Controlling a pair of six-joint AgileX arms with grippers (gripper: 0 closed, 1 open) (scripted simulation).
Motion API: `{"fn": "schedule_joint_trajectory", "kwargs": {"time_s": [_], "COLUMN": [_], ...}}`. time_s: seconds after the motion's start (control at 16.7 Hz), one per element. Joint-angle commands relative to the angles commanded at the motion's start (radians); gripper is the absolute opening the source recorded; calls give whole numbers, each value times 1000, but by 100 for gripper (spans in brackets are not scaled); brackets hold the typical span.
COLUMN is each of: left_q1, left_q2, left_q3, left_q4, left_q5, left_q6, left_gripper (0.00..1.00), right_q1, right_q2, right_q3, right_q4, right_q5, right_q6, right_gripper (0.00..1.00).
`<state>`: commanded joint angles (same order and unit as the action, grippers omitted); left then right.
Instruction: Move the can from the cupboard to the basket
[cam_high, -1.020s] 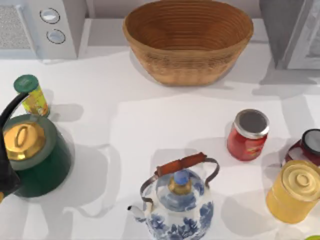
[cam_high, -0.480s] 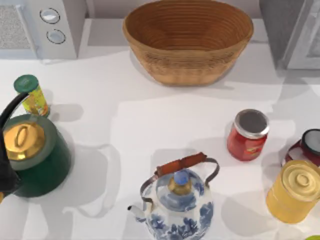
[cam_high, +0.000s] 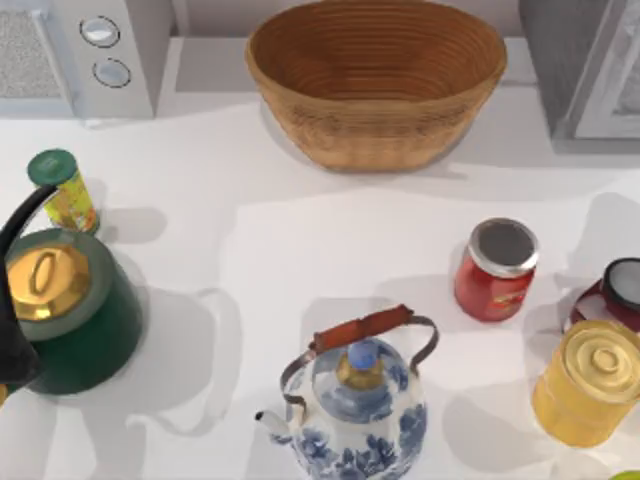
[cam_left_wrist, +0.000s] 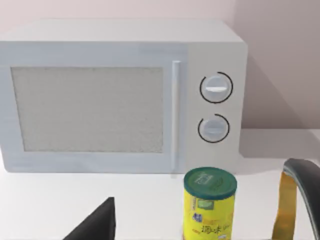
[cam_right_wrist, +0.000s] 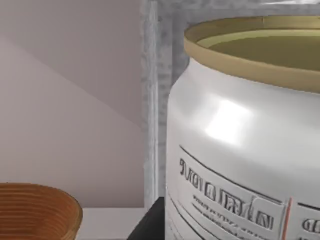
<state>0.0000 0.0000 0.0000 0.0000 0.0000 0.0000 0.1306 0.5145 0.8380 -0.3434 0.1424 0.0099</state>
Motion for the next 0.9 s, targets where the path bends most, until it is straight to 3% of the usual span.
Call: {"fn": "schedule_joint_trajectory", "kwargs": {"time_s": [0.54, 0.9], "left_q1": [0, 0], "left_q2": [0, 0], "left_q3": [0, 0], "left_q4": [0, 0], "left_q5": [0, 0], "left_q6": [0, 0], "left_gripper": [100, 100], "right_q1": [-95, -131], "right_q2": [-415, -514], "right_q3": [-692, -838], "right_q4": [260, 343], "right_q5": [-92, -142], "right_q6": [-4, -10], "right_gripper": [0, 0]}}
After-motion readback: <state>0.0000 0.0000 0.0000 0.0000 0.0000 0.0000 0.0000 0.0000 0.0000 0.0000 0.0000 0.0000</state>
